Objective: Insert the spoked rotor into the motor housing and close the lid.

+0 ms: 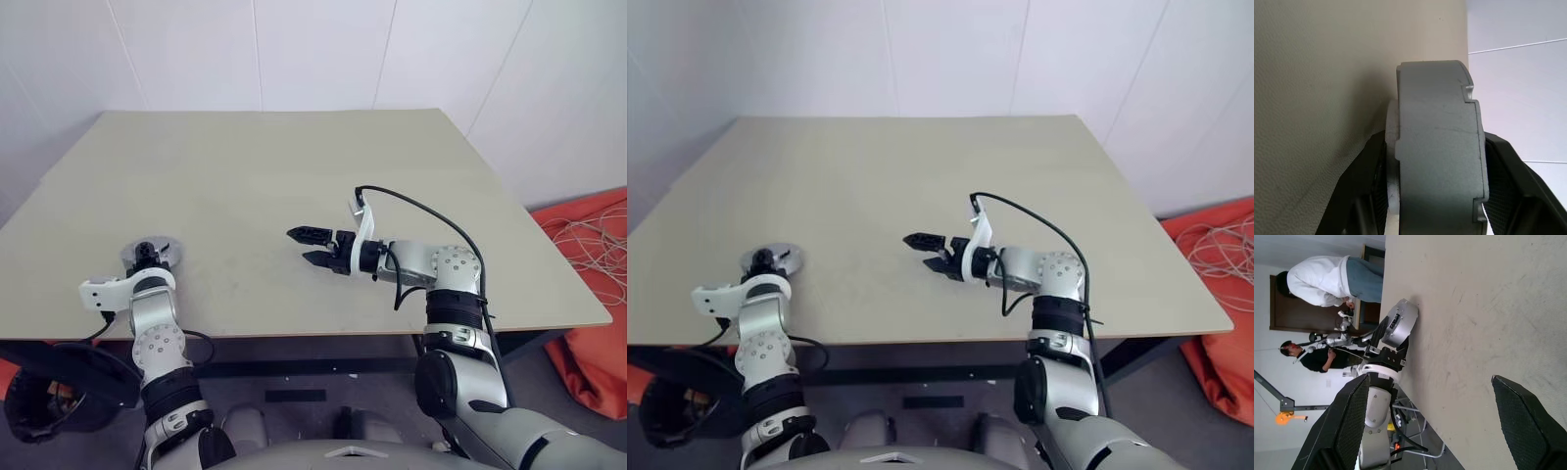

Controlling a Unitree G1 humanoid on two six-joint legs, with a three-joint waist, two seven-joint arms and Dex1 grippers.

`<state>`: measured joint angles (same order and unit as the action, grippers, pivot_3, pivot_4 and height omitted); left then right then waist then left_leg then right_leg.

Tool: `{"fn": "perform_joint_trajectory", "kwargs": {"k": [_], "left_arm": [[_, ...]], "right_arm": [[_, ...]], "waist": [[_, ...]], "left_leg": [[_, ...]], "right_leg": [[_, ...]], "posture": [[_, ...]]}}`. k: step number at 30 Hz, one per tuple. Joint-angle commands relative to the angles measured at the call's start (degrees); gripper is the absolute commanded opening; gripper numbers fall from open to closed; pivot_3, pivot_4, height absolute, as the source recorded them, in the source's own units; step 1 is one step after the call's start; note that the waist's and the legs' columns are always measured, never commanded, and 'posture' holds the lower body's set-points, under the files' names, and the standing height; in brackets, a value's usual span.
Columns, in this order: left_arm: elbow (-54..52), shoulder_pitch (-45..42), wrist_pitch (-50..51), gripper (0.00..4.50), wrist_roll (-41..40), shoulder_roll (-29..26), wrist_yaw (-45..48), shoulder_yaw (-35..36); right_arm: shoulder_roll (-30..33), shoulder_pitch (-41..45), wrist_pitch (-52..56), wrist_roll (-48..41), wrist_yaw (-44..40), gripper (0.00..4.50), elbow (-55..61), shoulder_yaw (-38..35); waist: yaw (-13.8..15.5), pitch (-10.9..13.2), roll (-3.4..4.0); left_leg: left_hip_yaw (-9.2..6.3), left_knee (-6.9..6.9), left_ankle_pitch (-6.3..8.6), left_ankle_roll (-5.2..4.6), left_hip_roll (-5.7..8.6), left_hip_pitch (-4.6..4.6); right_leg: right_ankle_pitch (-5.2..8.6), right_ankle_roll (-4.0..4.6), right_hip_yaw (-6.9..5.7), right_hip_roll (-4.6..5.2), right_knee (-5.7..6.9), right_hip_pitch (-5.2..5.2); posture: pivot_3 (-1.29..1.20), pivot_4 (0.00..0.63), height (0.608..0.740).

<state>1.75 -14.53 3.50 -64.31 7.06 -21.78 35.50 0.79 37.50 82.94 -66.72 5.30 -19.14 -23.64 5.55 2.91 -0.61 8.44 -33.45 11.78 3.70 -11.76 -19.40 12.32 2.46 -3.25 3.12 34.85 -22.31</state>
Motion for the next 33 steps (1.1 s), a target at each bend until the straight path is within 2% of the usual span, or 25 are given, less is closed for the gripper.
{"fn": "perform_joint_trajectory", "kwargs": {"k": [1, 4, 5, 14, 20, 23, 26, 30, 33], "left_arm": [[-2.9, 1.1, 0.1, 3.43, 1.9, 0.6, -2.5, -0.7], [-5.3, 2.7, 0.4, 4.36, 2.6, 1.7, -4.4, -1.5], [-6.2, 3.3, 0.5, 4.43, 2.6, 2.1, -5.0, -1.8], [-18.7, 14.1, 5.1, 4.43, 1.1, 4.7, -14.6, -6.6], [-26.1, 21.2, 11.3, 4.43, -6.2, 0.7, -18.1, -9.0], [-30.1, 23.5, 15.8, 4.43, -8.3, -4.4, -14.1, -11.1], [-31.7, 23.3, 17.9, 4.43, -7.0, -8.9, -7.6, -13.1], [-31.5, 22.4, 18.5, 4.43, -1.3, -13.4, 0.0, -16.6], [-30.4, 21.6, 17.8, 4.43, 5.1, -16.5, 5.6, -19.0]], "right_arm": [[-0.2, 0.8, 0.1, -0.4, -0.3, 4.5, 2.6, -0.6], [-0.1, 0.7, 0.2, 0.0, -0.6, 4.5, 2.6, -0.6], [-0.1, 0.7, 0.2, 0.1, -0.7, 4.5, 2.6, -0.7], [0.1, 1.2, 0.5, 0.7, -1.1, 4.5, 2.1, -1.2], [-0.3, 1.3, 1.1, 0.9, -1.3, 4.5, 2.2, -0.7], [1.0, 0.3, 0.4, 2.2, -4.1, 4.5, 5.4, 2.1], [2.3, -2.0, -1.2, 4.4, -7.5, 4.5, 10.3, 5.9], [5.6, -6.3, -7.6, 9.7, -13.8, 4.5, 17.9, 12.8], [9.0, -10.3, -16.6, 15.9, -20.2, 4.5, 23.1, 18.3]], "waist": [[0.0, 0.0, 0.02], [-0.1, 0.0, 0.01], [-0.1, 0.0, 0.01], [-0.2, 0.0, 0.02], [-0.1, -0.1, 0.06], [0.0, -0.1, 0.08], [0.5, -0.1, 0.06], [0.5, -0.1, 0.0], [0.5, -0.1, 0.0]], "left_leg": [[-0.01, 0.0, 0.0, 0.0, -0.02, -0.02], [0.0, 0.0, 0.0, 0.0, -0.01, 0.03], [0.0, 0.0, 0.0, 0.0, 0.0, 0.03], [0.0, 0.04, 0.01, -0.02, 0.01, 0.01], [0.03, 0.0, 0.01, -0.02, 0.02, 0.13], [0.04, 0.0, 0.02, -0.03, 0.06, 0.12], [0.0, 0.01, 0.01, -0.02, 0.03, 0.05], [0.0, 0.01, 0.01, -0.01, 0.02, 0.06], [0.0, 0.02, 0.01, -0.01, 0.03, 0.03]], "right_leg": [[0.0, 0.0, -0.01, -0.01, 0.0, -0.01], [0.0, 0.0, 0.0, 0.0, 0.0, 0.02], [0.0, 0.0, 0.0, 0.0, 0.0, 0.02], [0.01, 0.0, 0.0, -0.01, -0.05, -0.01], [0.02, 0.01, 0.0, 0.0, -0.04, 0.08], [0.04, 0.01, 0.01, 0.03, -0.09, 0.1], [0.02, -0.05, -0.07, 0.02, -0.1, 0.04], [-0.01, -0.11, -0.11, 0.04, -0.2, 0.13], [-0.03, -0.15, -0.09, 0.04, -0.22, 0.12]], "posture": [[0.0, 0.0, 0.74], [0.0, 0.0, 0.74], [0.0, 0.0, 0.74], [0.0, 0.0, 0.74], [0.0, 0.0, 0.74], [0.0, 0.0, 0.74], [0.0, 0.0, 0.74], [0.0, 0.0, 0.74], [0.0, 0.0, 0.74]]}}
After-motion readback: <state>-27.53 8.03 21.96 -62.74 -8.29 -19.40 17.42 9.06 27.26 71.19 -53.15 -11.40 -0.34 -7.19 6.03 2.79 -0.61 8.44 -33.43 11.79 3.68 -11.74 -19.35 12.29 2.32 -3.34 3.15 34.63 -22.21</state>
